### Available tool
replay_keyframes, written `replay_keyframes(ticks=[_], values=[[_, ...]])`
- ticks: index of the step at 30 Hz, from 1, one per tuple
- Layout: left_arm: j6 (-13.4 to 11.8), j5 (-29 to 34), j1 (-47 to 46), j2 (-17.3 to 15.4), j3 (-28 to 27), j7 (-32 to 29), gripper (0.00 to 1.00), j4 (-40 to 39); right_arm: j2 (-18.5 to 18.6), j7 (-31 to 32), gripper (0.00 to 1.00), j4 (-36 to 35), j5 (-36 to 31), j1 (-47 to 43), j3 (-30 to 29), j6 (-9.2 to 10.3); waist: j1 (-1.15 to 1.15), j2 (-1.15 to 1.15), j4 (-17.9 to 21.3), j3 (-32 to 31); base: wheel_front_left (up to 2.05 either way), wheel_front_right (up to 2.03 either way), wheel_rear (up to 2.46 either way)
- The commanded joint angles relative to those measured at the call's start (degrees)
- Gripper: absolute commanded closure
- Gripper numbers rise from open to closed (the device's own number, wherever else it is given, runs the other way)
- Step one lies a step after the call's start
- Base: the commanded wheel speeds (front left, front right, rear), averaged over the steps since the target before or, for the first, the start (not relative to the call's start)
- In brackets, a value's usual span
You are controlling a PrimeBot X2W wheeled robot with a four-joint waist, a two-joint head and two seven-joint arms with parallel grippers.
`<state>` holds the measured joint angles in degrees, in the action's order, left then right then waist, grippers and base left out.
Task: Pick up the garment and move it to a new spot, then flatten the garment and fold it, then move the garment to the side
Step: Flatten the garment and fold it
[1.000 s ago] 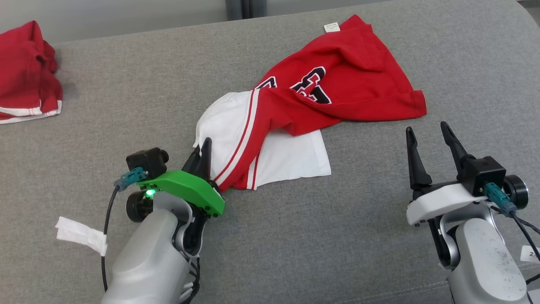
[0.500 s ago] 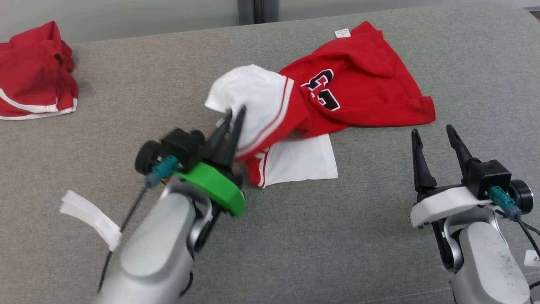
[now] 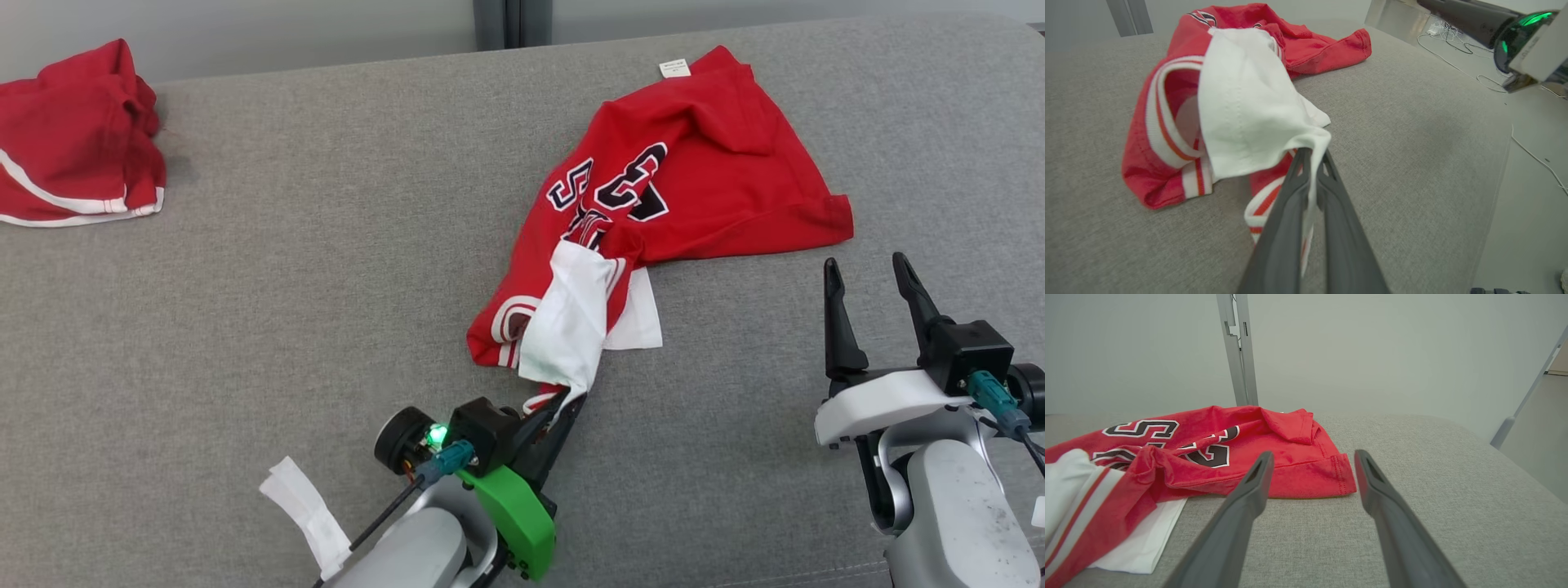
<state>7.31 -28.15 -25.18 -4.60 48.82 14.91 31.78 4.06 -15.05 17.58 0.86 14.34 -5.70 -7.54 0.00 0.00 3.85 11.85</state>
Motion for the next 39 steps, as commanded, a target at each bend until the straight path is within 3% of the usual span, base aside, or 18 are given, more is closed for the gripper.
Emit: replay_keyframes(ticks=[1, 2, 3, 4, 9, 19, 26, 27, 28, 29, 31, 39], values=[[0.19, -0.31, 0.67, 0.25, 0.36, 0.18, 1.0, 0.88, -0.14, -0.19, 0.0, -0.19, -0.17, -0.79, -0.27, 0.1, 0.0, 0.0, 0.01, -0.15, 0.0, 0.0, 0.0], [0.2, -0.78, 0.82, 0.63, 0.7, 0.2, 0.81, 1.69, -0.2, -0.19, 0.0, -0.17, -0.29, -0.91, -0.41, 0.1, 0.0, 0.0, 0.02, -0.24, 0.0, 0.0, 0.0], [0.2, -0.97, 0.84, 0.87, 0.99, 0.22, 0.25, 2.13, -0.25, -0.19, 0.0, -0.17, -0.39, -0.98, -0.52, 0.1, 0.0, 0.0, 0.0, -0.32, 0.0, 0.0, 0.0], [0.2, -1.31, 0.9, 1.14, 1.46, 0.24, 0.0, 2.75, -0.3, -0.19, 0.0, -0.16, -0.42, -1.03, -0.62, 0.1, 0.0, 0.0, -0.01, -0.39, 0.0, 0.0, 0.0], [0.18, -2.45, 1.22, 1.53, 1.13, 0.28, 0.0, 1.33, -0.49, -0.19, 0.0, -0.45, -0.55, -1.31, -1.29, 0.1, 0.0, 0.0, -0.28, -0.6, 0.0, 0.0, 0.0], [-0.66, -3.41, 6.26, 1.5, -6.08, 0.3, 0.0, -8.46, -0.7, -0.19, 0.0, -0.66, -0.48, -2.13, -2.97, 0.1, 0.0, 0.0, -1.59, -1.36, 0.0, 0.0, 0.0], [-0.2, -6.28, 5.27, 1.56, -7.33, 0.24, 0.0, -5.65, -0.84, -0.19, 0.0, -0.59, -0.52, -1.4, -2.32, 0.1, 0.0, 0.0, -1.04, -1.38, 0.0, 0.0, 0.0], [-0.18, -6.51, 4.35, 1.6, -7.12, 0.24, 0.11, -4.51, -0.85, -0.19, 0.0, -0.65, -0.54, -1.34, -2.12, 0.1, 0.0, 0.0, -0.79, -1.35, 0.0, 0.0, 0.0], [-0.17, -6.59, 3.81, 1.62, -7.07, 0.24, 0.33, -3.89, -0.85, -0.19, 0.0, -0.66, -0.46, -1.29, -2.0, 0.1, 0.0, 0.0, -0.61, -1.33, 0.0, 0.0, 0.0], [-0.15, -6.93, 3.02, 1.63, -7.23, 0.24, 0.65, -2.97, -0.8, -0.19, 0.0, -0.61, -0.32, -1.17, -1.85, 0.1, 0.0, 0.0, -0.19, -1.28, 0.0, 0.0, 0.0], [-0.56, -7.0, 2.22, 1.65, -7.64, 0.24, 1.0, -2.76, -0.74, -0.19, 0.0, -0.67, -0.18, -1.12, -1.89, 0.1, 0.0, 0.0, 0.39, -1.2, 0.0, 0.0, 0.0], [-1.01, -1.04, 2.79, 1.64, -4.45, 0.24, 1.0, -9.65, -0.7, -0.19, 0.0, -0.43, 0.01, -2.39, -2.59, 0.1, 0.0, 0.0, 2.28, -1.65, 0.0, 0.0, 0.0]])
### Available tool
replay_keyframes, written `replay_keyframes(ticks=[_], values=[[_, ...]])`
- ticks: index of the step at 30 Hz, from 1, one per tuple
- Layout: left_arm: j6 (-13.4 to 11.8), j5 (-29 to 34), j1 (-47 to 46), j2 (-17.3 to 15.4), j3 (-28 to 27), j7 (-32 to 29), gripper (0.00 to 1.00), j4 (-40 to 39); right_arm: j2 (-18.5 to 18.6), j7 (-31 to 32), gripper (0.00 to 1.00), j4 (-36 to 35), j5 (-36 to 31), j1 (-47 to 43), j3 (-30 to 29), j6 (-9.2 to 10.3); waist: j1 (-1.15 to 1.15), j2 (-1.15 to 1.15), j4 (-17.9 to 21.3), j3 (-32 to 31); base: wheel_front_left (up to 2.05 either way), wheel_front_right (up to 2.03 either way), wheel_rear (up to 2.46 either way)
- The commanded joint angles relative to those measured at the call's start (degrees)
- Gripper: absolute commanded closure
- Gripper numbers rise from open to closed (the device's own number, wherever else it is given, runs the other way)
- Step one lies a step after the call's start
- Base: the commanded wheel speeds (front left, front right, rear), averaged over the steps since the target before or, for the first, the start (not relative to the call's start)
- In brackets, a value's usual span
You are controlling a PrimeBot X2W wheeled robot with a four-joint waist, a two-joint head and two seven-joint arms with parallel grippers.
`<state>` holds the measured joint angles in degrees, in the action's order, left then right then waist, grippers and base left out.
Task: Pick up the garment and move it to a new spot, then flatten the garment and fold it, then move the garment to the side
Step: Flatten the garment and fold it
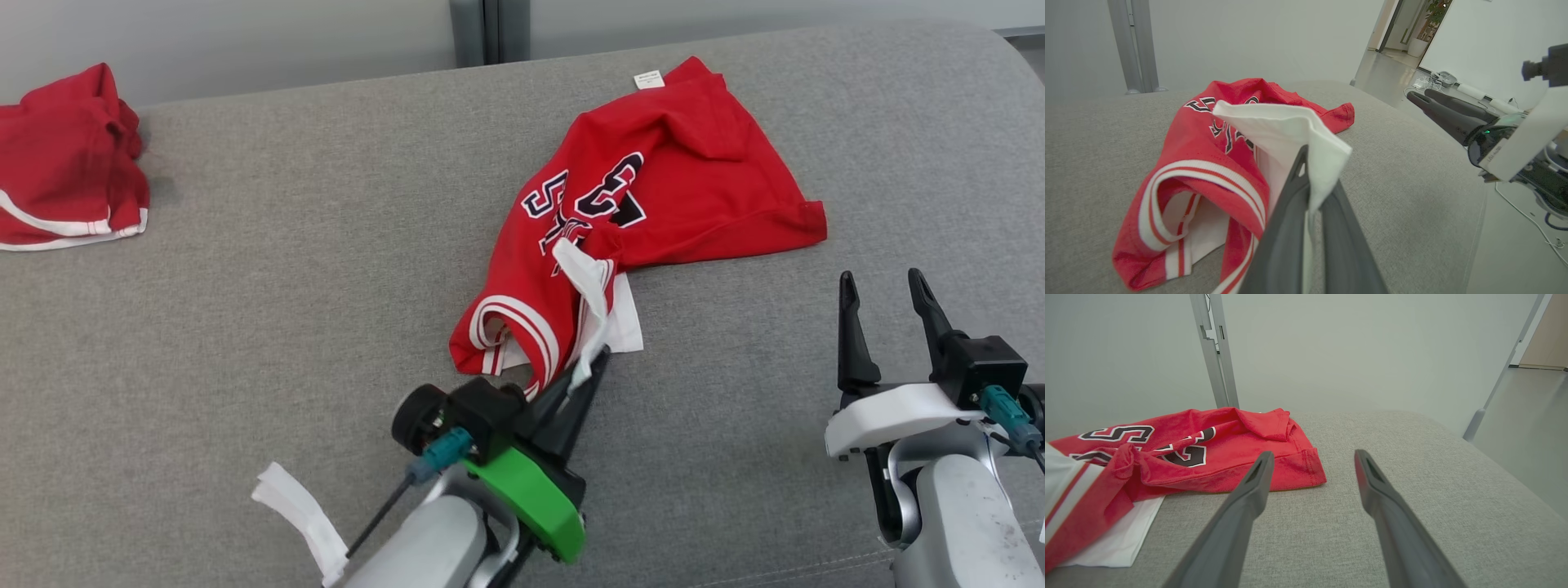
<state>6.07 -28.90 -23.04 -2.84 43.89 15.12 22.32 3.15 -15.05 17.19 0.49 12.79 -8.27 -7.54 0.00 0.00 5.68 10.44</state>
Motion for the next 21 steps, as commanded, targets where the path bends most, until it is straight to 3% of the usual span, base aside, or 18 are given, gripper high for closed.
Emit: replay_keyframes(ticks=[1, 6, 7, 8, 14, 21], values=[[0.44, -0.46, 1.18, -0.11, 1.79, 0.02, 1.0, -0.62, 0.18, -0.19, 0.0, -0.02, 0.35, -0.95, -0.02, 0.1, 0.0, 0.0, 0.73, -0.37, 0.0, 0.0, 0.0], [1.04, -2.99, 1.2, -0.15, 10.14, -1.25, 1.0, 1.33, 0.05, -0.19, 0.0, 0.37, 0.34, -1.22, 0.35, 0.1, 0.0, 0.0, 2.12, -0.95, 0.0, 0.0, 0.0], [1.08, -3.64, 1.06, -0.16, 11.41, -1.61, 0.62, 1.91, 0.05, -0.19, 0.0, 0.43, 0.44, -1.3, 0.33, 0.1, 0.0, 0.0, 2.25, -1.02, 0.0, 0.0, 0.0], [1.11, -4.59, 1.07, -0.15, 12.73, -1.92, 0.0, 2.5, 0.04, -0.19, 0.0, 0.49, 0.48, -1.42, 0.27, 0.1, 0.0, 0.0, 2.35, -1.12, 0.0, 0.0, 0.0], [1.2, -8.19, 0.18, -0.16, 15.05, -1.3, 0.0, 3.81, 0.01, -0.19, 0.0, 0.37, -0.05, -2.21, -1.02, 0.1, 0.0, 0.0, 1.64, -2.02, 0.0, 0.0, 0.0], [-3.18, -8.57, 0.02, -1.57, 8.68, -0.1, 0.0, 5.26, -0.1, -0.19, 0.0, -0.11, -0.07, -2.15, -1.25, 0.1, 0.0, 0.0, 0.3, -2.4, 0.0, 0.0, 0.0]])
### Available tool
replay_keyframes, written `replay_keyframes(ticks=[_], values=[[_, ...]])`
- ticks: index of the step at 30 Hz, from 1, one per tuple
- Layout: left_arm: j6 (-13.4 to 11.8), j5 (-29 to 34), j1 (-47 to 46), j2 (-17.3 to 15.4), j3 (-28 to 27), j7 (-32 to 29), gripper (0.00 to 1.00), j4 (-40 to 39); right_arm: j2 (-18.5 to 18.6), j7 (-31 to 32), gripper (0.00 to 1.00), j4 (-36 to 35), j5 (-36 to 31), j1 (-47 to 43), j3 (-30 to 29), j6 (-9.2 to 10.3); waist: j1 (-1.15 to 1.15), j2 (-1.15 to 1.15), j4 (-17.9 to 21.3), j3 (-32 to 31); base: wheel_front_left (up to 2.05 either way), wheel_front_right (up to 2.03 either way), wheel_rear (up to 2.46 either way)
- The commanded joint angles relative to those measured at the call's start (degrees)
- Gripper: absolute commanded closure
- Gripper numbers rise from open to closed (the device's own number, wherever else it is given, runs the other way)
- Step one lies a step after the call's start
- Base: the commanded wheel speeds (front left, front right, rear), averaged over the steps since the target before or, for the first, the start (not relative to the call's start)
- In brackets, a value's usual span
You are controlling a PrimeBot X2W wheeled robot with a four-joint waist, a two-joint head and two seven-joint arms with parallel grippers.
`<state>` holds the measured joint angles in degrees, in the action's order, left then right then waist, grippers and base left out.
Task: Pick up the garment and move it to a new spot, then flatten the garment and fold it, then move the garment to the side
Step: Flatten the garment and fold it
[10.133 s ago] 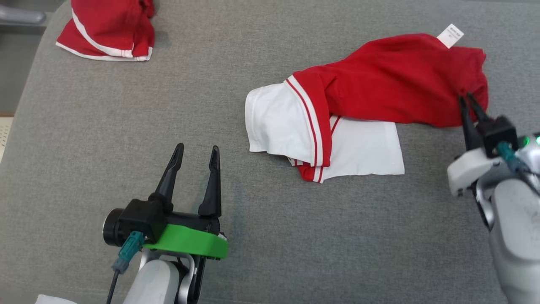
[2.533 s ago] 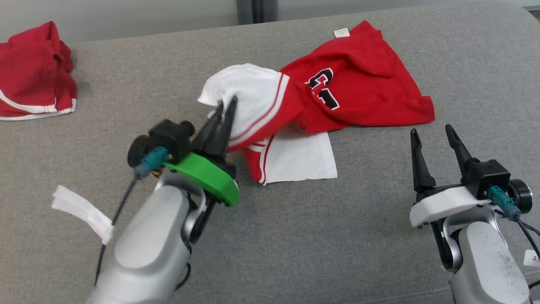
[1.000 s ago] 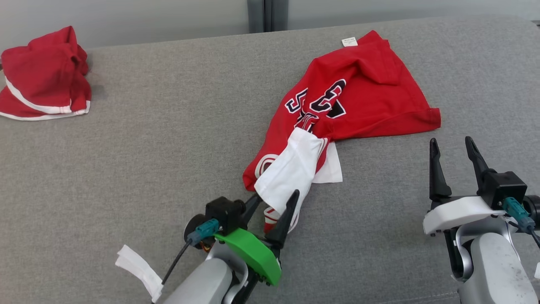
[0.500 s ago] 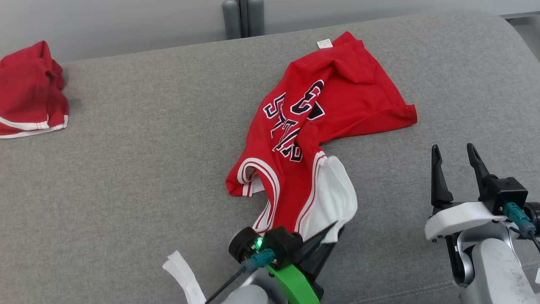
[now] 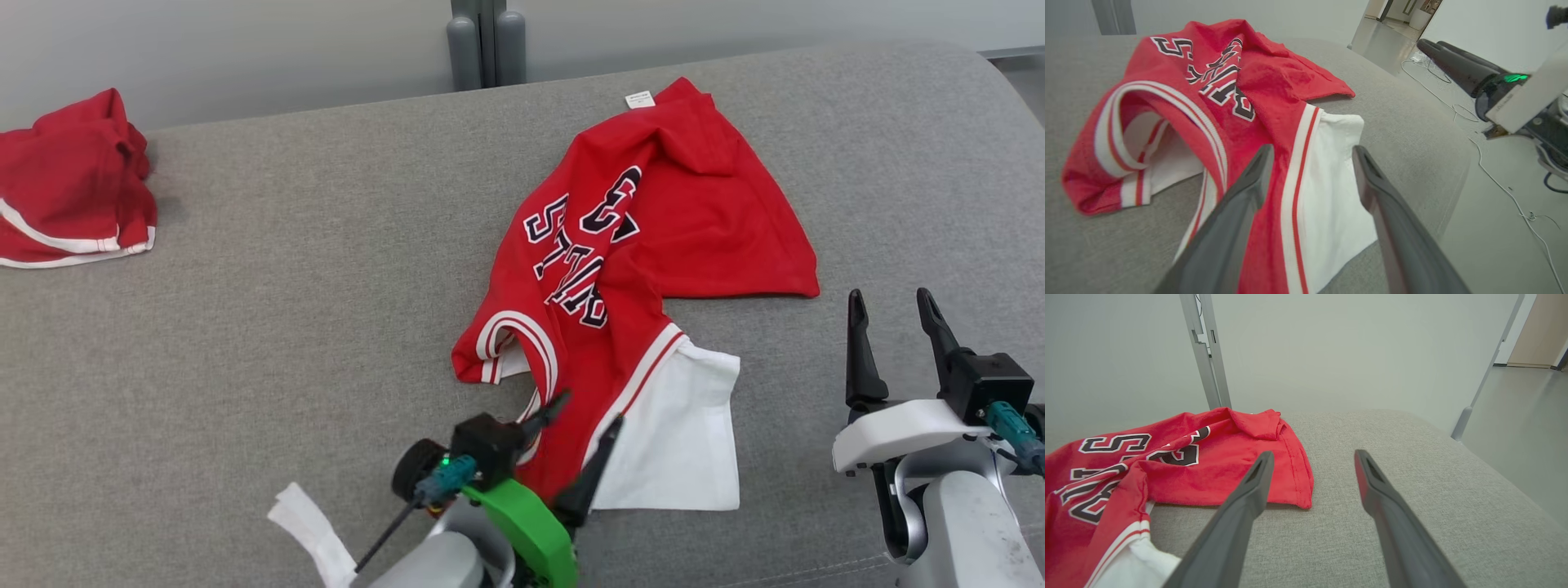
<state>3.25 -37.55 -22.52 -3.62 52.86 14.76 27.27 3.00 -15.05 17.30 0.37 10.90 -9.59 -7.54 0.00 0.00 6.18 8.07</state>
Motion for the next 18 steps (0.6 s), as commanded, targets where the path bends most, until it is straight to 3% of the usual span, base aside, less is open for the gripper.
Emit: replay_keyframes(ticks=[1, 5, 13, 14, 15, 16, 17, 18], values=[[-1.14, -0.25, -0.4, -0.96, -1.53, 0.34, 0.0, 0.99, 0.02, -0.19, 0.0, -0.29, 0.08, -0.24, 0.22, 0.1, 0.0, 0.0, -0.31, 0.05, 0.0, 0.0, 0.0], [-1.79, -0.94, -1.18, -1.35, -4.03, 0.37, 0.0, 4.57, -0.01, -0.19, 0.0, -0.31, 0.44, 0.22, 0.72, 0.1, 0.0, 0.0, -0.3, 0.52, 0.0, 0.0, 0.0], [-0.09, -2.04, -4.48, -0.02, -3.3, 0.2, 0.0, 12.56, -0.04, -0.19, 0.0, -0.44, 0.41, 1.24, 0.53, 0.1, 0.0, 0.0, 1.3, 2.04, 0.0, 0.0, 0.0], [-0.14, -2.0, -5.05, 0.1, -3.12, 0.16, 0.17, 13.83, -0.05, -0.19, 0.0, -0.53, 0.49, 1.37, 0.51, 0.1, 0.0, 0.0, 1.6, 2.24, 0.0, 0.0, 0.0], [-0.35, -2.07, -5.57, 0.17, -3.17, 0.19, 0.68, 14.75, -0.05, -0.19, 0.0, -0.6, 0.56, 1.38, 0.41, 0.1, 0.0, 0.0, 1.81, 2.37, 0.0, 0.0, 0.0], [-0.54, -2.23, -6.2, 0.22, -3.41, 0.24, 0.93, 15.57, -0.06, -0.19, 0.0, -0.69, 0.61, 1.3, 0.25, 0.1, 0.0, 0.0, 1.99, 2.53, 0.0, 0.0, 0.0], [-0.64, -2.16, -6.65, 0.26, -3.55, 0.3, 1.0, 16.26, -0.05, -0.19, 0.0, -0.78, 0.63, 1.21, 0.07, 0.1, 0.0, 0.0, 2.07, 2.63, 0.0, 0.0, 0.0], [-0.7, -1.87, -7.16, 0.28, -3.81, 0.36, 1.0, 16.9, -0.06, -0.19, 0.0, -0.94, 0.68, 1.05, -0.19, 0.1, 0.0, 0.0, 2.12, 2.74, 0.0, 0.0, 0.0]])
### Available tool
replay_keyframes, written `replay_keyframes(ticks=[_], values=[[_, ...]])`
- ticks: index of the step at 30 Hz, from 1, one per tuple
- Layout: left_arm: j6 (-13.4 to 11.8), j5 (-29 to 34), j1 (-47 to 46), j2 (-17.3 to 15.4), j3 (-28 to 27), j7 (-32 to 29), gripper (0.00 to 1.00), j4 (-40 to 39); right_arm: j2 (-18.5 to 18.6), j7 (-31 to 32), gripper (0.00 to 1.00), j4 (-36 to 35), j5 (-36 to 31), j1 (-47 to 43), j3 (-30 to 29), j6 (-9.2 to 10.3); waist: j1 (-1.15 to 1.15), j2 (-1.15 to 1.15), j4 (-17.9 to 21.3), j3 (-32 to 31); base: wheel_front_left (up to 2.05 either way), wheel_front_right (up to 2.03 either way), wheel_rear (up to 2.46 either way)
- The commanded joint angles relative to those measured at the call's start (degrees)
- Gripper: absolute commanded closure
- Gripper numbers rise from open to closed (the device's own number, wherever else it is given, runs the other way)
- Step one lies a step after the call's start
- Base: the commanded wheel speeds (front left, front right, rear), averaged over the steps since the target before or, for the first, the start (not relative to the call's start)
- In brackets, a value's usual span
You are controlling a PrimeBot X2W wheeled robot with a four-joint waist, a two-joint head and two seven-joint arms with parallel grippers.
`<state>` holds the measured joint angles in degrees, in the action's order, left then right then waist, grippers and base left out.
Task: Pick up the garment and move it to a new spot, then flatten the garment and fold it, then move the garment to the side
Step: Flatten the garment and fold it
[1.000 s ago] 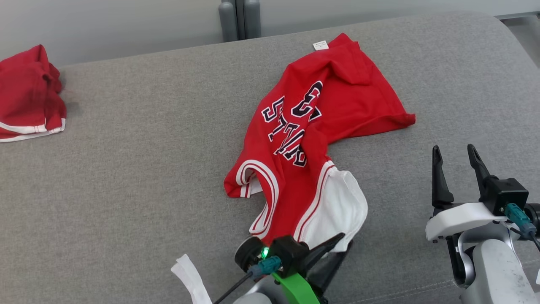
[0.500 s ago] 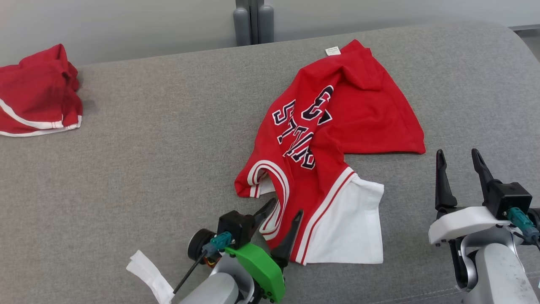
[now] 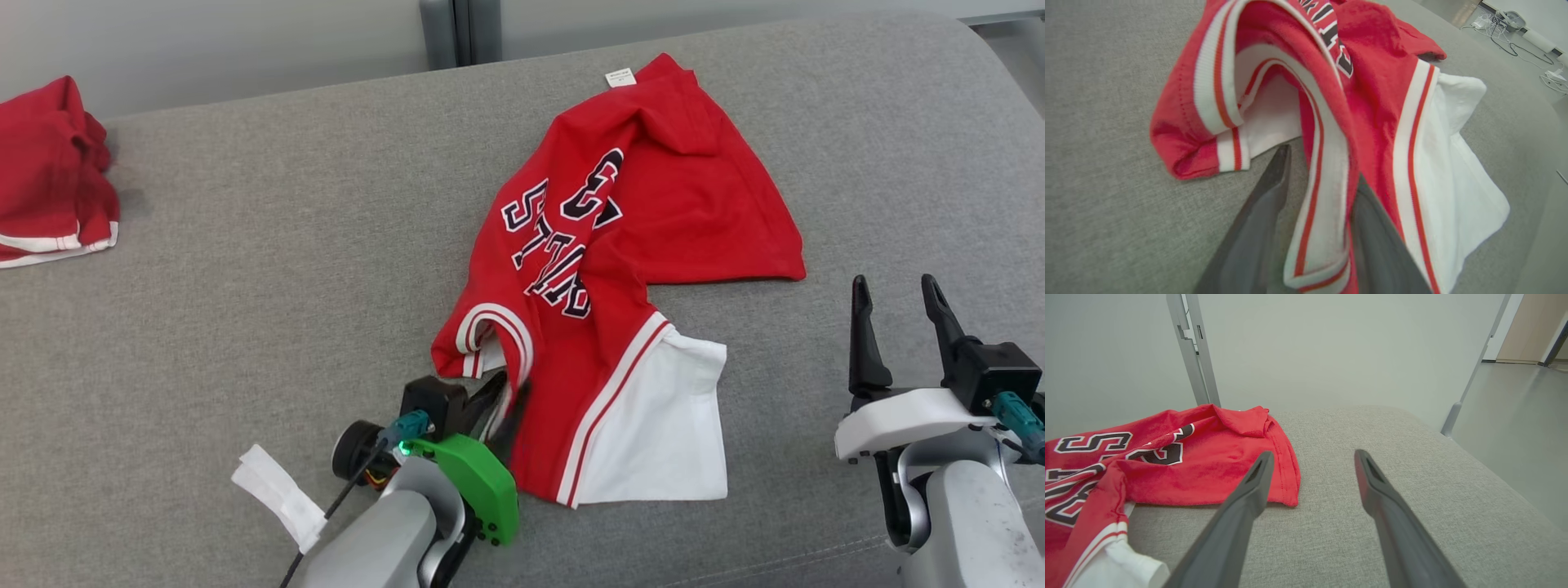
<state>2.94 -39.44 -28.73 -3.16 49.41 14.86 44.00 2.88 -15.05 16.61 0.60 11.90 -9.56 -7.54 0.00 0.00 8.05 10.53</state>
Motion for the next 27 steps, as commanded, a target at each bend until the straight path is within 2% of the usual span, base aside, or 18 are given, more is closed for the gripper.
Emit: replay_keyframes(ticks=[1, 9, 14, 15, 16, 17, 23, 27], values=[[-0.42, 0.03, -1.34, -0.21, -0.81, 0.31, 1.0, 0.48, 0.05, -0.19, 0.0, -0.37, 0.4, -0.06, -0.42, 0.1, 0.0, 0.0, 0.22, 0.36, 0.0, 0.0, 0.0], [-0.93, 2.99, -6.14, -6.49, -7.11, 0.34, 1.0, -0.96, 0.02, -0.19, 0.0, -0.78, 1.05, -0.42, -1.07, 0.1, 0.0, 0.0, -1.09, 0.74, 0.0, 0.0, 0.0], [0.19, 3.86, -9.57, -10.18, -8.67, 0.35, 1.0, 1.44, 0.05, -0.19, 0.0, -0.37, 1.63, 0.54, 0.27, 0.1, 0.0, 0.0, -1.71, 1.22, 0.0, 0.0, 0.0], [0.28, 3.97, -10.23, -10.45, -8.96, 0.35, 0.79, 1.91, 0.05, -0.19, 0.0, -0.26, 1.7, 0.68, 0.37, 0.1, 0.0, 0.0, -1.76, 1.27, 0.0, 0.0, 0.0], [0.47, 3.84, -10.87, -10.62, -9.47, 0.35, 0.42, 2.17, 0.07, -0.19, 0.0, -0.16, 1.77, 0.83, 0.46, 0.1, 0.0, 0.0, -1.81, 1.33, 0.0, 0.0, 0.0], [0.59, 3.74, -11.14, -10.77, -9.83, 0.35, 0.0, 2.37, 0.06, -0.19, 0.0, -0.09, 1.81, 0.91, 0.56, 0.1, 0.0, 0.0, -1.84, 1.34, 0.0, 0.0, 0.0], [0.27, 3.99, -8.59, -10.3, -14.75, 0.32, 0.0, -0.89, 0.06, -0.19, 0.0, -0.53, 1.25, 0.28, 0.71, 0.1, 0.0, 0.0, -2.29, 0.77, 0.0, 0.0, 0.0], [-0.48, 5.94, -4.33, -9.17, -19.37, 0.29, 0.0, -6.69, 0.06, -0.19, 0.0, -1.27, 1.3, -0.77, 0.92, 0.1, 0.0, 0.0, -3.08, -0.37, 0.0, 0.0, 0.0]])
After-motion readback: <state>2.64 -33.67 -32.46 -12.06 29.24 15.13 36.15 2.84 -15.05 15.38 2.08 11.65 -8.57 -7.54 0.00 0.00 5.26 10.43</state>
